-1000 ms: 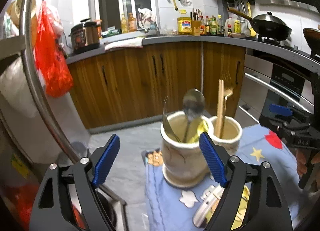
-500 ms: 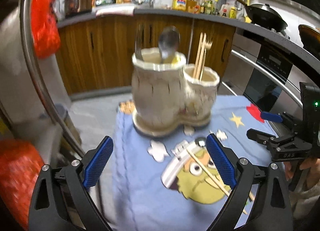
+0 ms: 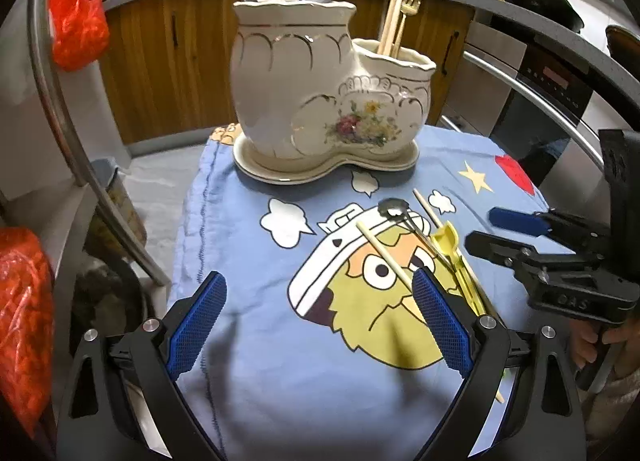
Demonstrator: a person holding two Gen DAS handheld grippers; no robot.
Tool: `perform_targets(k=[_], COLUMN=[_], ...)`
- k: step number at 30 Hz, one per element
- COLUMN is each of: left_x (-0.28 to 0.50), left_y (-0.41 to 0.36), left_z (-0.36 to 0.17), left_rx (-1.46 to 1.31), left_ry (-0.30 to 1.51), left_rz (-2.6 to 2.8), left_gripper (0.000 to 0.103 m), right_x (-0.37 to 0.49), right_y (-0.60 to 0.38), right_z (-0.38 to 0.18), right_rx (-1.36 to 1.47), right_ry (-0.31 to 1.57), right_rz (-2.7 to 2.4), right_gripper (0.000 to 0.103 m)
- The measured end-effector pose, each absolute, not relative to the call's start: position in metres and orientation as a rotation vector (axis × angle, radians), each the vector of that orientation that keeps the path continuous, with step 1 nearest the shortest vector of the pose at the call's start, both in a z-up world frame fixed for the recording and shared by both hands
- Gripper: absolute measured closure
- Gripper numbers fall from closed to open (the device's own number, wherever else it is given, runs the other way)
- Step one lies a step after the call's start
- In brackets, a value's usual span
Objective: Organize utensils
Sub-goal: 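Move both tools back down over the wooden chopstick and yellow utensil, then grasp a wooden chopstick with the left tool while the right grasps the yellow-green utensil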
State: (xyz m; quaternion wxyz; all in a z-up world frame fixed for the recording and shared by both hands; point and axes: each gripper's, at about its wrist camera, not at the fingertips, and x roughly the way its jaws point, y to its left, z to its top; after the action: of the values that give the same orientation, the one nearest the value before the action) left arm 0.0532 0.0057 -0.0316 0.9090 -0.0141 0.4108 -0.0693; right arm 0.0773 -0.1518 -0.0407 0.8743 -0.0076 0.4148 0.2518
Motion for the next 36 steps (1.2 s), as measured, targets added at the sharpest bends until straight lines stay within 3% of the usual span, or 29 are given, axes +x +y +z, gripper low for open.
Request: perform_targets(k=[6,12,14,20,28,36], left_x=[0.054,0.054,0.055,0.059,0.067,0.070], left_y=[0.000,-0.007,-0.010,-0.019,-0.041,-0.071], left_z=[-0.033,-0.033,-0.034,-0.034,-0.044,-0.060], left_rx=[-0.010,0.014,0.020,0.022,-0.044,0.085], left_ry=[0.850,0.847,0.852,0.866,0.965,1.009], left_rz=[-0.165,-0.189,-0.192,-0.210,-0.238,-0.165], left_gripper=[0.010,0.011,0.011,0.013,0.040,0.066], right_x=[0.084,0.093,0.094,0.091,0.086,0.078], right_y=[-0.141,-0.134,-0.135,-0.148,-0.168,-0.183], right_z=[-0.044,-0.049,-0.052,-0.040,-0.027,-0.024], right_rx=[0.027,0.045,0.058,0.127,0.164,0.169], right_ry=[0.916,0.948,0.960,0.904,0.851,0.826], right_rz=[0.563,0.561,0.560,0.584,0.594,0.613], right_gripper=[0.084,0.086,0.092,0.097,0.097,0.097])
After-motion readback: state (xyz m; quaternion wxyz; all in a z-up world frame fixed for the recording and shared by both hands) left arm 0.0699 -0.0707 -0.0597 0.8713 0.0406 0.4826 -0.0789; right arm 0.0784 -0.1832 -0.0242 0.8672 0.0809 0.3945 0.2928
